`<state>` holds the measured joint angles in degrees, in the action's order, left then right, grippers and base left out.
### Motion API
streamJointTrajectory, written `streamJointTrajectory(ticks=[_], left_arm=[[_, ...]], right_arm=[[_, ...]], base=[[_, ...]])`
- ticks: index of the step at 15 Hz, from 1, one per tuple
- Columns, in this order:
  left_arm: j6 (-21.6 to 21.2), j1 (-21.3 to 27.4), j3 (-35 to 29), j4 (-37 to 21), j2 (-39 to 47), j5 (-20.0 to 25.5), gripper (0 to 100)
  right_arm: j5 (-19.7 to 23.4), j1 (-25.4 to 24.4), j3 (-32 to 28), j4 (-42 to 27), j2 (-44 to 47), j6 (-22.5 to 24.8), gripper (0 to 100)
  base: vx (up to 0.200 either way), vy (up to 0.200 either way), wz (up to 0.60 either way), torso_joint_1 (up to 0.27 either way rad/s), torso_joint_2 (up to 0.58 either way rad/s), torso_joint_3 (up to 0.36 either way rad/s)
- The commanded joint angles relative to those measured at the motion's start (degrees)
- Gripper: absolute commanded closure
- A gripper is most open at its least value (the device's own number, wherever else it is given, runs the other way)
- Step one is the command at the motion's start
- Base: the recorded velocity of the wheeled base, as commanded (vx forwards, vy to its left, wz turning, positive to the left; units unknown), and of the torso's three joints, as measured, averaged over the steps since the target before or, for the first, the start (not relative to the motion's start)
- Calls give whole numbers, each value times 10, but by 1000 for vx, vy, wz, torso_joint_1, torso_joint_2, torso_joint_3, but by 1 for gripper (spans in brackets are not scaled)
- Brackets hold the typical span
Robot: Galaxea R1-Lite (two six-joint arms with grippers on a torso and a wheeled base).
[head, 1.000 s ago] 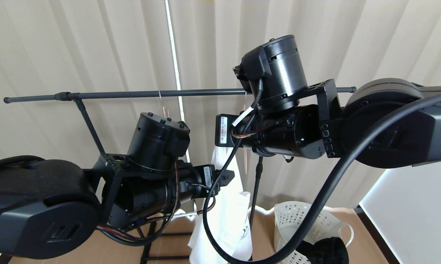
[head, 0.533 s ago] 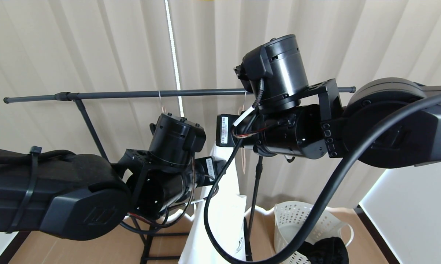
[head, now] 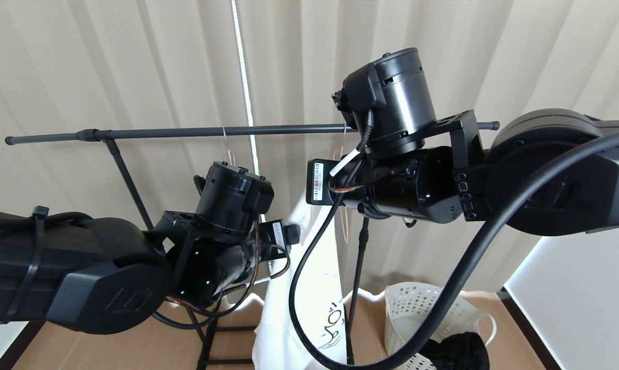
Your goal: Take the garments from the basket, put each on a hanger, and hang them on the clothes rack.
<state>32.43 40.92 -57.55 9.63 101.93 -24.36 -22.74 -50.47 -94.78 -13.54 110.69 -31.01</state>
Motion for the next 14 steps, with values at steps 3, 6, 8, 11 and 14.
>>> streamJointTrajectory(ticks=[3,6,8,11,14], left_arm=[[0,0,3,0,-8,0,0],[0,-2,-4,1,9,0,0],[0,-9,-15,0,34,-1,0],[-1,-13,-12,-1,65,-17,0],[-2,-11,13,0,74,-26,0]], right_arm=[[-5,-1,1,-1,-3,0,100],[-6,-2,8,-1,-10,0,100],[-6,-2,11,-1,-14,0,100],[-6,-2,11,-1,-22,1,100],[-6,2,11,-1,-28,2,100]], base=[[0,0,0,0,0,0],[0,0,0,0,0,0],[0,0,0,0,0,0],[0,0,0,0,0,0],[0,0,0,0,0,0]])
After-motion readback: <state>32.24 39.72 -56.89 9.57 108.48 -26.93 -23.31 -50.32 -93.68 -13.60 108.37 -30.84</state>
